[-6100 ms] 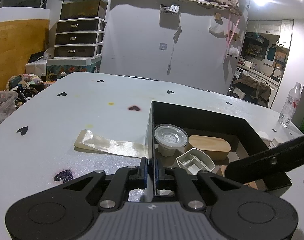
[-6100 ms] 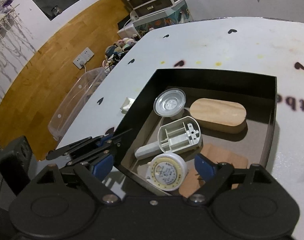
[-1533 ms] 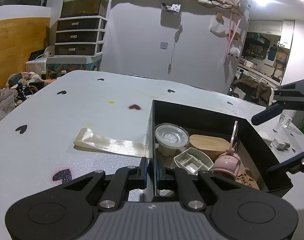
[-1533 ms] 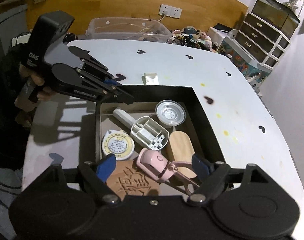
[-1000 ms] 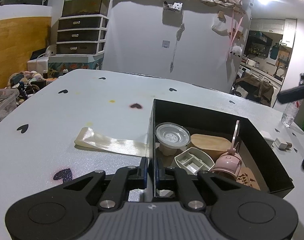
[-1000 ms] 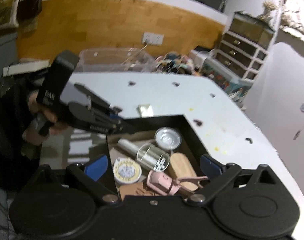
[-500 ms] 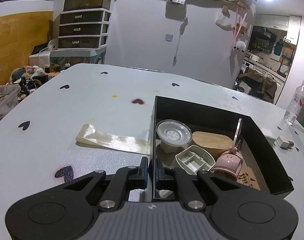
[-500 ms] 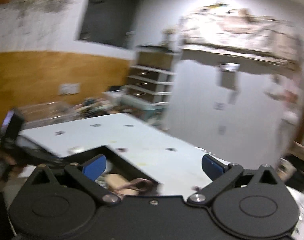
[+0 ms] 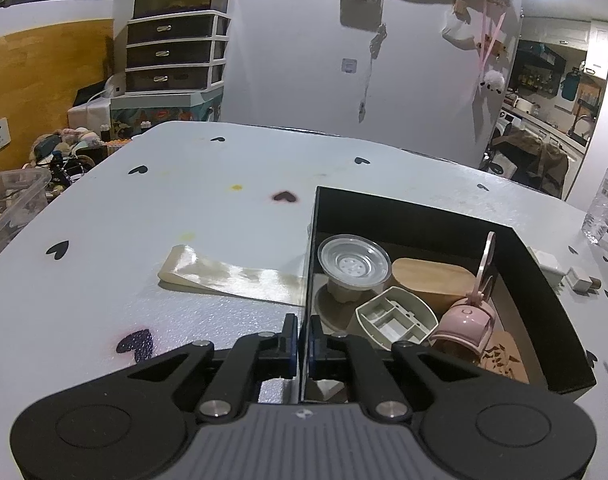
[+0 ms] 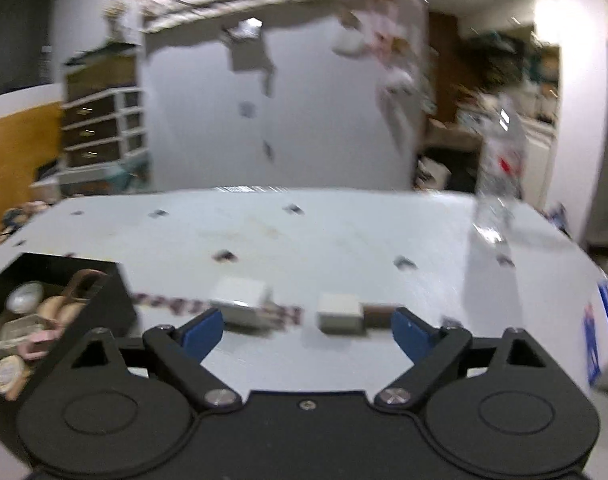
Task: Organize rigid objects
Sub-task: 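Move the right gripper to the white block with wooden dowel and grasp it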
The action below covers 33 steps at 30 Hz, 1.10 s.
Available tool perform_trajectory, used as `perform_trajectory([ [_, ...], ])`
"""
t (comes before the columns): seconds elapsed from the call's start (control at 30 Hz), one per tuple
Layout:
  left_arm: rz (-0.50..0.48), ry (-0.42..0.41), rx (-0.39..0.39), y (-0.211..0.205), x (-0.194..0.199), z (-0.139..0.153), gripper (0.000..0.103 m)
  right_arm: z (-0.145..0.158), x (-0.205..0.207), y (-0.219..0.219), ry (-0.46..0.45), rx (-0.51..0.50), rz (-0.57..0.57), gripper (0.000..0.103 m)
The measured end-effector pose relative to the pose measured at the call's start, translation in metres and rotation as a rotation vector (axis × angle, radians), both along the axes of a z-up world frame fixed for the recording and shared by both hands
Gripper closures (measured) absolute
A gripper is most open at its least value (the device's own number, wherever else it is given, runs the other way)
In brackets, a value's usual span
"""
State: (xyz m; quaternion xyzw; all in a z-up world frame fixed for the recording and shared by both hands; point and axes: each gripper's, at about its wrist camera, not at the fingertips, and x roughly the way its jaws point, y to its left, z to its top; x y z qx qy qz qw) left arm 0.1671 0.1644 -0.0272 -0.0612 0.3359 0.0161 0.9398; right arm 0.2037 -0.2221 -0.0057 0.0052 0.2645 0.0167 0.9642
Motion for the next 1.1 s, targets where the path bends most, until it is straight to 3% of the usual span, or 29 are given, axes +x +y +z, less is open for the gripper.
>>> perform_trajectory([
  [0.13,0.01,0.007,0.004,-0.001,0.001,0.001,0.099,-0.013,0.015,-0.013,0.034,0.022,-0.028,0.009],
  [0.23,0.015,0.009,0.0,-0.001,0.001,0.001,0.099,-0.021,0.033,-0.021,0.045,0.033,-0.049,0.001],
  [0.53,0.019,0.016,-0.023,0.001,0.002,0.001,0.098,-0.047,0.095,-0.034,0.155,0.008,-0.073,0.0],
  [0.83,0.016,0.041,-0.014,-0.001,0.011,-0.001,0.098,-0.063,0.124,-0.039,0.229,0.04,-0.07,0.001],
  [0.93,0.019,0.047,-0.014,-0.001,0.014,-0.001,0.098,-0.062,0.124,-0.04,0.22,0.048,-0.081,0.005],
  [1.03,0.02,0.05,-0.009,-0.001,0.015,-0.001,0.098,-0.062,0.123,-0.04,0.206,0.029,-0.079,0.017],
  [1.1,0.02,0.051,-0.01,-0.002,0.014,-0.001,0.098,-0.061,0.121,-0.039,0.201,0.019,-0.077,0.017],
])
